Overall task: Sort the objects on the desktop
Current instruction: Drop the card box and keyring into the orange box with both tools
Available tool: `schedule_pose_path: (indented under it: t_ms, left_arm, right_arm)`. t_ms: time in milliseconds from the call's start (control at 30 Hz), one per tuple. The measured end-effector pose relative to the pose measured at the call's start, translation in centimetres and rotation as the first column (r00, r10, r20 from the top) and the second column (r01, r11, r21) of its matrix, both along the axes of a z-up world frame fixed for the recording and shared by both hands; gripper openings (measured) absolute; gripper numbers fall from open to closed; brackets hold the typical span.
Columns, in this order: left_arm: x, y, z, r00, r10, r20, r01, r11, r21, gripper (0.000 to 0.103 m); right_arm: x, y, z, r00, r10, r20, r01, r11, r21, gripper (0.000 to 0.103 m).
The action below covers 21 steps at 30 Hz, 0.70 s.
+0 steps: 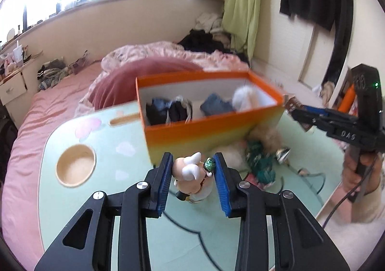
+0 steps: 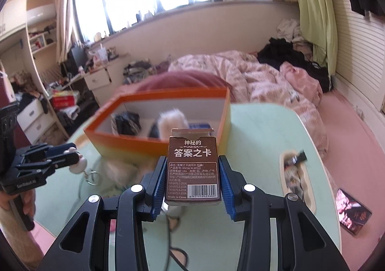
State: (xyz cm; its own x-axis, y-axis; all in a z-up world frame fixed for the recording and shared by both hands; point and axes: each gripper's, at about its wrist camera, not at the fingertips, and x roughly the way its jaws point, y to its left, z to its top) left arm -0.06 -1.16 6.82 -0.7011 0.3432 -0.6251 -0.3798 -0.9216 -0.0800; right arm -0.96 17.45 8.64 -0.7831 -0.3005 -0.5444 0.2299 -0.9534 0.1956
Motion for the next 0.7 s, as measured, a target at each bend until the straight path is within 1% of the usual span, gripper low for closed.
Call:
schedule_pose_path:
  t_ms: [100,200,267,333,400,467,500,533,567,600,633,700]
  left_arm:
    - [-0.3,0.4,1.6,0.999,-0.033,-0.026,0.034,0.998,0.047,0.036]
    - [-1.1,1.6,3.7,0.997,-0.046,-0.068,0.051,0.997,0.064,0.036]
    - [-2.2,1.9,5.2,0.995,-0.036,-0.098,0.044,0.996,0.081,0.036]
    - [-3.6,2.2,6.7,0.992,-0.014,-0.122,0.028,0.994,0.107,0.036]
    - [-5.5,2.7,7.2,0.99,0.034,-0.134,-0.02,0.994,0.104,0.036]
    - [-7.5,2.8,6.4,0.991,0.076,-0.109,-0.063,0.992,0.112,0.036]
    - [-8.4,2.7,5.7,0.991,0.099,-0.088,-0.088,0.988,0.126,0.036]
    - [-9.5,2.4,4.5,0.989,0.139,-0.047,-0.13,0.98,0.154,0.041]
    - [-10.1,2.0,3.6,0.986,0.165,-0.002,-0.162,0.971,0.177,0.045]
    - [-10.6,1.5,2.5,0.983,0.176,0.048,-0.182,0.961,0.207,0.052]
    - [-10.5,1.1,1.8,0.984,0.168,0.068,-0.179,0.954,0.238,0.053]
    - [-9.4,0.2,1.3,0.985,0.162,0.054,-0.17,0.943,0.285,0.054]
  right_arm:
    - [-0.3,-0.5,1.6,0.999,0.006,-0.039,-0.007,1.0,-0.016,0.04]
    - [-1.3,-1.2,3.5,0.997,0.01,-0.073,-0.013,0.999,-0.044,0.04]
    - [-2.7,-1.7,4.7,0.997,0.016,-0.081,-0.022,0.998,-0.064,0.04]
    - [-3.9,-2.3,5.4,0.996,0.003,-0.09,-0.009,0.998,-0.064,0.04]
    - [-5.5,-2.8,5.6,0.996,-0.012,-0.092,0.007,0.998,-0.055,0.04]
    - [-7.4,-3.1,4.8,0.997,-0.036,-0.063,0.034,0.999,-0.039,0.041]
    - [-8.4,-3.3,4.1,0.998,-0.048,-0.033,0.048,0.999,-0.013,0.043]
    - [-9.2,-3.5,3.5,0.999,-0.052,0.01,0.052,0.998,0.018,0.052]
    - [-10.1,-3.5,2.7,0.997,-0.05,0.059,0.047,0.998,0.036,0.053]
    - [-10.1,-3.3,2.4,0.997,-0.037,0.074,0.035,0.999,0.024,0.053]
    - [-9.8,-2.9,2.2,0.997,-0.026,0.069,0.026,1.0,0.003,0.053]
    - [-8.3,-1.9,2.5,0.999,-0.03,0.027,0.03,0.999,-0.026,0.058]
